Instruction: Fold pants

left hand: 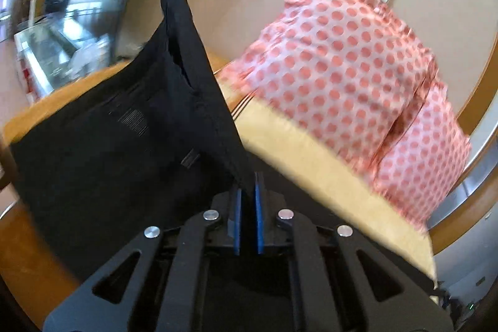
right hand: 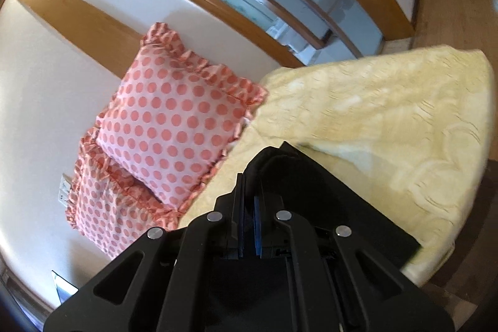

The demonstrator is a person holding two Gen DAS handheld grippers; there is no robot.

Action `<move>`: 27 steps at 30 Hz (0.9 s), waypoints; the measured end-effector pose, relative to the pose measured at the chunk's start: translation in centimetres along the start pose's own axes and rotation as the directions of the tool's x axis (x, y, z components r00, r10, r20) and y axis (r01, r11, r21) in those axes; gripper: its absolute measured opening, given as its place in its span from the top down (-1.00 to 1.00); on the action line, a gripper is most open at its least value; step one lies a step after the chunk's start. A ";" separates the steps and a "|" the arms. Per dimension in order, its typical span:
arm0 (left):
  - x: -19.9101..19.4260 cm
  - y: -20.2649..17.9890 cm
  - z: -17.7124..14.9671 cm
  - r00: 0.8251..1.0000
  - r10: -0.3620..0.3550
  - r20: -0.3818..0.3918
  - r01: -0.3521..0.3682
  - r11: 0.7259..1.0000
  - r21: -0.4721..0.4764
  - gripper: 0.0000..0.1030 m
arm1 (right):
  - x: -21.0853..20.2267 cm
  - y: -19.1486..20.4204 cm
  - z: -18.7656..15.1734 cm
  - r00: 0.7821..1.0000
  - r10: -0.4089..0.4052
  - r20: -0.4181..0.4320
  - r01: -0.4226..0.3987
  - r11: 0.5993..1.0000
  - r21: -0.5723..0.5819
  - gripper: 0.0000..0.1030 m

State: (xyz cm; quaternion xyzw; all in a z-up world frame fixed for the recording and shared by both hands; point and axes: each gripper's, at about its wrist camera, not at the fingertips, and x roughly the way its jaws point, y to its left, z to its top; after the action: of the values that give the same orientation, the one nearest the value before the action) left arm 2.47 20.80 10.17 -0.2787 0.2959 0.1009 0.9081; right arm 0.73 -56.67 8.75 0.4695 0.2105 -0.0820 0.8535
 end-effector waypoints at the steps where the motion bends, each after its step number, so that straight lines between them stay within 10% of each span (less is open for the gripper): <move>1: -0.7 0.8 -1.9 1.000 0.024 -0.018 -0.024 0.999 -0.021 0.86 | 0.0 -0.4 -0.2 1.000 -0.012 -0.008 0.012 1.000 0.007 0.90; 27: -3.2 4.0 -9.5 0.998 0.042 -0.045 -0.045 0.997 -0.061 0.90 | -2.3 -5.3 -1.9 0.992 -0.117 -0.052 0.124 0.979 0.163 0.90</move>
State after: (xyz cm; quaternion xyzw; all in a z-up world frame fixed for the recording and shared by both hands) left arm -6.08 18.66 3.89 -0.3024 0.3186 0.1238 0.8898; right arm -3.62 -58.10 4.81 0.5270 0.2488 -0.1409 0.8003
